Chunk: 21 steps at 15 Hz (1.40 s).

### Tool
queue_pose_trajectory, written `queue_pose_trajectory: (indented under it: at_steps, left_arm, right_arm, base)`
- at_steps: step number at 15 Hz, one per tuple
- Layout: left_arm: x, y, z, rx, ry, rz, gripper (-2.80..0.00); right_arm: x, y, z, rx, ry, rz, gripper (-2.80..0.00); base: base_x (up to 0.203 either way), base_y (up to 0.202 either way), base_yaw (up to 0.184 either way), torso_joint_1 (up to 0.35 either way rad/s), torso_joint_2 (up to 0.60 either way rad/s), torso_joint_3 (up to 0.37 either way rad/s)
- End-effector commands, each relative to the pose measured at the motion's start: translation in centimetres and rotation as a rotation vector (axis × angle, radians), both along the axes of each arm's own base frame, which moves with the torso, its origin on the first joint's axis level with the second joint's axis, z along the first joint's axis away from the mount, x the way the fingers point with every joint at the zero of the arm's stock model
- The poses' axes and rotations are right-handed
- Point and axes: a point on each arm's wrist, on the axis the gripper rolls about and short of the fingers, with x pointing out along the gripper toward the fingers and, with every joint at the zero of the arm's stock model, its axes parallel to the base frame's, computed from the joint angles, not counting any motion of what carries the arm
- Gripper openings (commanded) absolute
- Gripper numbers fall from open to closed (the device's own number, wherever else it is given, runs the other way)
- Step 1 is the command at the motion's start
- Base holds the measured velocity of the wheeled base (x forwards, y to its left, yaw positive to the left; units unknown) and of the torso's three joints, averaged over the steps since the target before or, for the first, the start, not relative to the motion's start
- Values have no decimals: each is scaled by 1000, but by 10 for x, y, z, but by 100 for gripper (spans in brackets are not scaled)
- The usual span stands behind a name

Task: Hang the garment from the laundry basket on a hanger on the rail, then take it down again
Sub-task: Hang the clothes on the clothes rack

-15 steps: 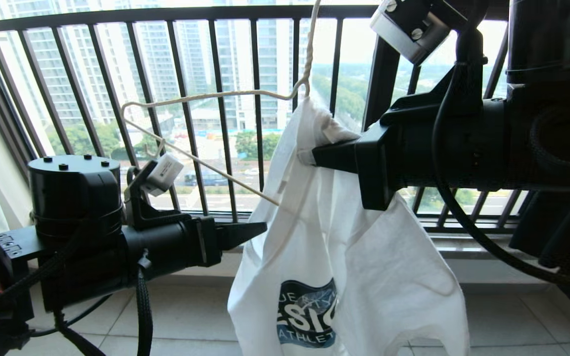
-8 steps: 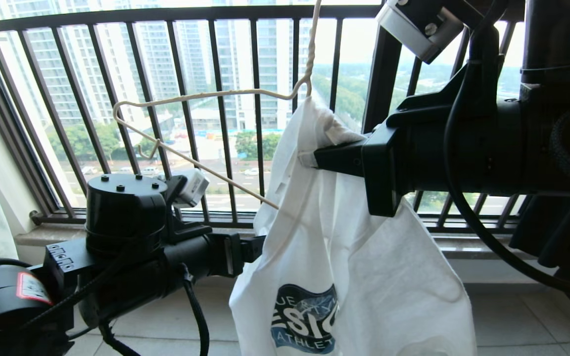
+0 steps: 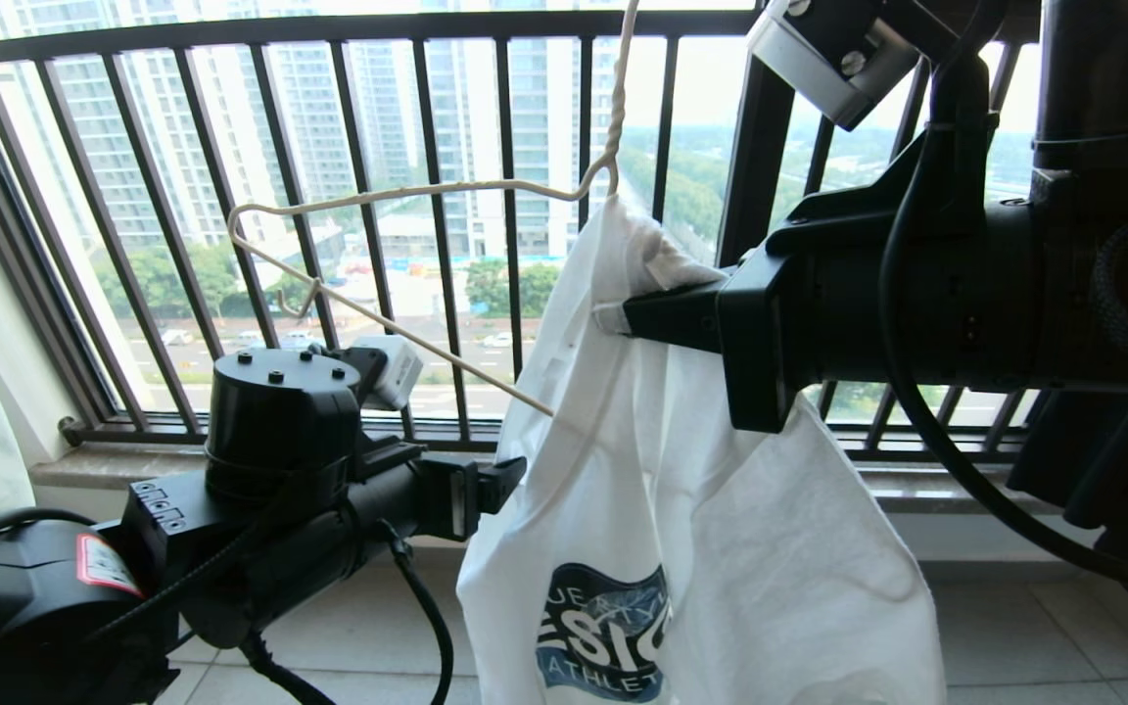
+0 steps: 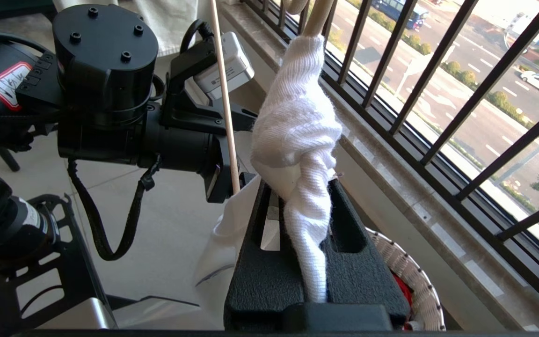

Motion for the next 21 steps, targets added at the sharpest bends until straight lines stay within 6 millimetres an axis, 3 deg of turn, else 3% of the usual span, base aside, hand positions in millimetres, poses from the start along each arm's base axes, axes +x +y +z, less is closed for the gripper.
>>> queue_pose_trajectory:
  at_steps: [1, 5, 6, 7, 13, 17, 21]
  left_arm:
    - [1, 0, 1, -5, -5, 7, 0]
    - [1, 2, 2, -4, -10, 18, 0]
    - [2, 3, 2, -4, -10, 21, -208]
    - [2, 3, 2, -4, -9, 21, -280]
    - [7, 11, 6, -3, -27, 52, -280]
    - [23, 38, 26, -35, -79, 156, -280]
    - [26, 52, 37, -35, -85, 207, -280]
  right_arm:
    - [2, 0, -1, -3, 0, -3, -280]
    - [6, -4, 0, 0, -3, -23, -280]
    - [6, -5, 0, 1, -4, -27, -280]
    - [6, -5, 0, 1, -4, -27, -280]
    - [10, -10, 2, -1, -12, -50, -280]
    - [7, -15, 5, 12, -16, -47, -280]
    - [12, -13, 0, 0, -7, -49, -280]
  base:
    - [0, 0, 0, 0, 0, 0]
    - [0, 0, 0, 0, 0, 0]
    - [0, 0, 0, 0, 0, 0]
    - [0, 0, 0, 0, 0, 0]
    - [0, 0, 0, 0, 0, 0]
    - [0, 0, 0, 0, 0, 0]
    - [0, 0, 0, 0, 0, 0]
